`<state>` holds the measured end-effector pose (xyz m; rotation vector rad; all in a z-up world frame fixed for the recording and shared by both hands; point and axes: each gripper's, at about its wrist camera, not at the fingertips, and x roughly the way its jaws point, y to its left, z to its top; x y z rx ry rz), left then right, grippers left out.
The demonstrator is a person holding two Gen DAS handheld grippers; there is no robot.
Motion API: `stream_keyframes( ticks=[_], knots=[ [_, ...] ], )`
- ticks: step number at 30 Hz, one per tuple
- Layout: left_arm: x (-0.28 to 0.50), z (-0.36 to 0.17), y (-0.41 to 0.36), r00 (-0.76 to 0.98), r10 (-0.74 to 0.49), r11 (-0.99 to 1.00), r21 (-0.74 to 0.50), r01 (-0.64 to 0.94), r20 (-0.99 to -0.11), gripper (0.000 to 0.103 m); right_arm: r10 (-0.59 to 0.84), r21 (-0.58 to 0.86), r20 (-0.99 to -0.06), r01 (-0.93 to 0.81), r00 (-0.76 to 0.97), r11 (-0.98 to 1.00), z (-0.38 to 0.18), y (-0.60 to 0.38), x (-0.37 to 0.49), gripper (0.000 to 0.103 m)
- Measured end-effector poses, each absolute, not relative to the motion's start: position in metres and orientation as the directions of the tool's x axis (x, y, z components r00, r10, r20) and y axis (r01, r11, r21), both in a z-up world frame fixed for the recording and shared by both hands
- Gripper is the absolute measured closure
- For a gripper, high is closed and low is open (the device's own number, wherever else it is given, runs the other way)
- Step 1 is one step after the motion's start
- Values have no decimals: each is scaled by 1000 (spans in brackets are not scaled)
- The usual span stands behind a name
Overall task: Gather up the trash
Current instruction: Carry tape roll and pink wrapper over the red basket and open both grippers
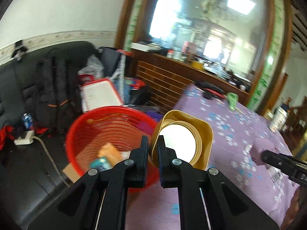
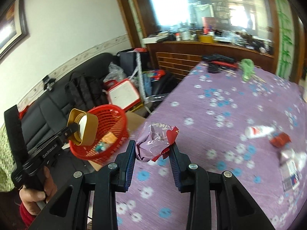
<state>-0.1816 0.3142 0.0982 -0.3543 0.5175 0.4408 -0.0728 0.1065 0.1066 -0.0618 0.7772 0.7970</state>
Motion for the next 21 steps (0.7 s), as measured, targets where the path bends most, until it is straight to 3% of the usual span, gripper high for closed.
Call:
stream_keyframes(
  ticks=[16,21],
  knots=[
    [-190,70,386,693,398,759,-209,-617,-601,94,681,277,-675,-760,282,589,100,228,-61,65],
    [-189,68,391,682,415,750,-198,-632,-602,92,698,294,-666,-768,262,569,96,255,-53,58]
  ],
)
